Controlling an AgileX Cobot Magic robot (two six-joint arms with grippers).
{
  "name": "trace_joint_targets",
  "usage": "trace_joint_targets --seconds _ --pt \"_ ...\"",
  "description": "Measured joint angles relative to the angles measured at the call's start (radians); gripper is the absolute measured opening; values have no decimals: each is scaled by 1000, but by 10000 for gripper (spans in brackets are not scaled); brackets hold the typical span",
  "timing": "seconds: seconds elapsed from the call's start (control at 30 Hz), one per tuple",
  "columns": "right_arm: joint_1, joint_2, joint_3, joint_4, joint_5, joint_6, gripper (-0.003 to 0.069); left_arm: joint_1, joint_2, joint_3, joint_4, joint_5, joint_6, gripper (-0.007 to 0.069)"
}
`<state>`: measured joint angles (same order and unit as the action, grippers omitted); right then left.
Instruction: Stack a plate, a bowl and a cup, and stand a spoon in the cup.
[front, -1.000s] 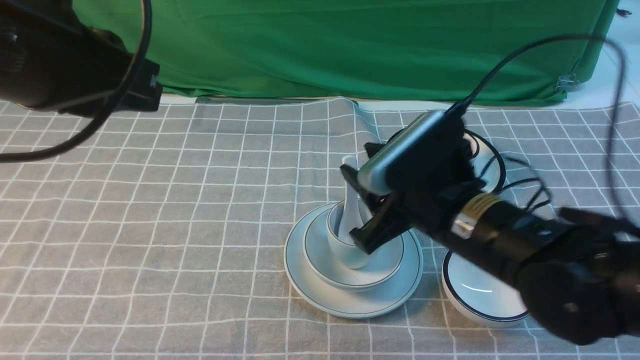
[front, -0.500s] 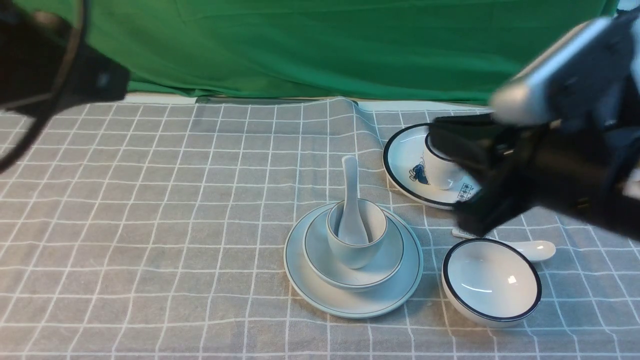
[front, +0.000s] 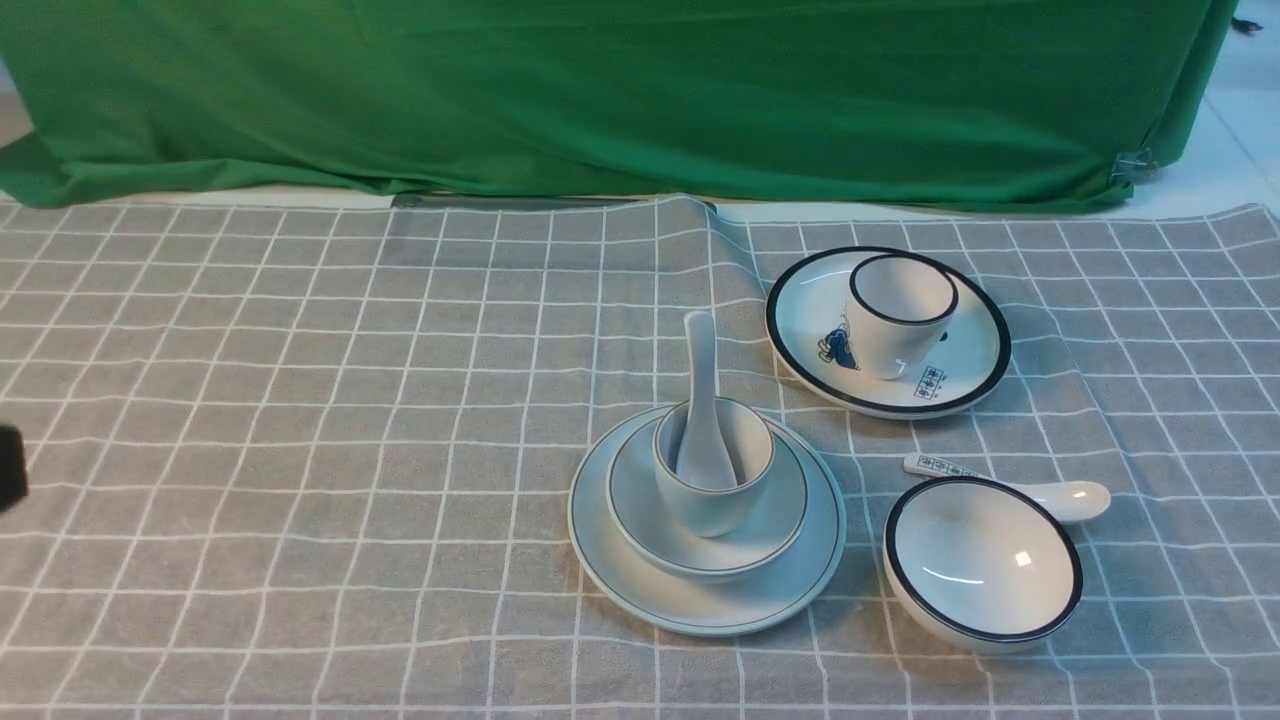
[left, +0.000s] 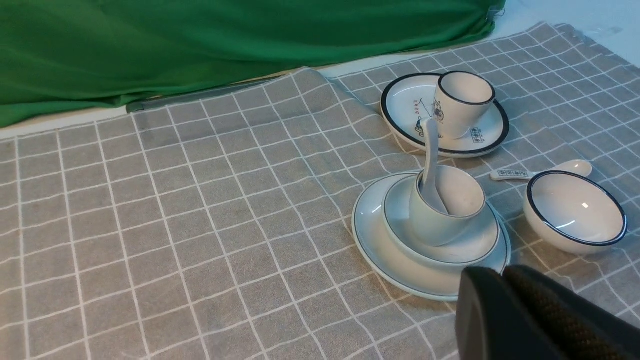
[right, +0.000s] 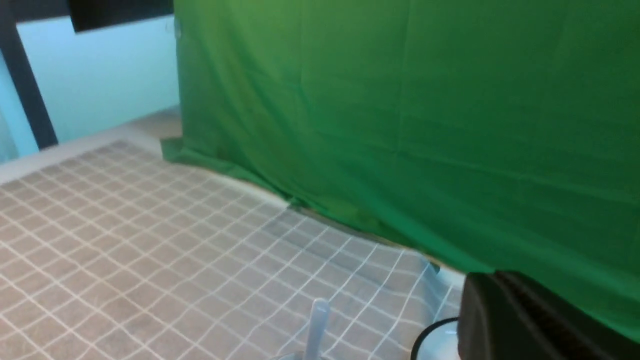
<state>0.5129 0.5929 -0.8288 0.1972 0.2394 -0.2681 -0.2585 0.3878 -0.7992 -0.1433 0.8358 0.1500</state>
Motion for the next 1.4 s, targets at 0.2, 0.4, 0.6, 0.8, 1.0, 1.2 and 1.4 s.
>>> trace_joint_targets --seconds 0.2,0.4,0.6,0.8,1.0,1.2,1.4 --pt "-1 -240 84 -1 11 72 19 0 -141 182 -2 -117 0 15" --pt "-1 -422 151 -2 31 148 19 0 -166 287 -70 -280 0 15" --pt "-1 -449 154 -2 51 158 43 0 -166 308 -95 -318 0 15" --pt "-1 -449 155 -2 68 159 80 0 -166 308 -95 -324 0 15" --pt "-1 -449 155 -2 68 159 95 0 -166 308 -95 -325 0 15" --pt "-1 -449 155 -2 68 159 111 0 -166 308 -95 -325 0 15" --pt "-1 -449 155 -2 68 159 125 0 -169 323 -59 -363 45 15"
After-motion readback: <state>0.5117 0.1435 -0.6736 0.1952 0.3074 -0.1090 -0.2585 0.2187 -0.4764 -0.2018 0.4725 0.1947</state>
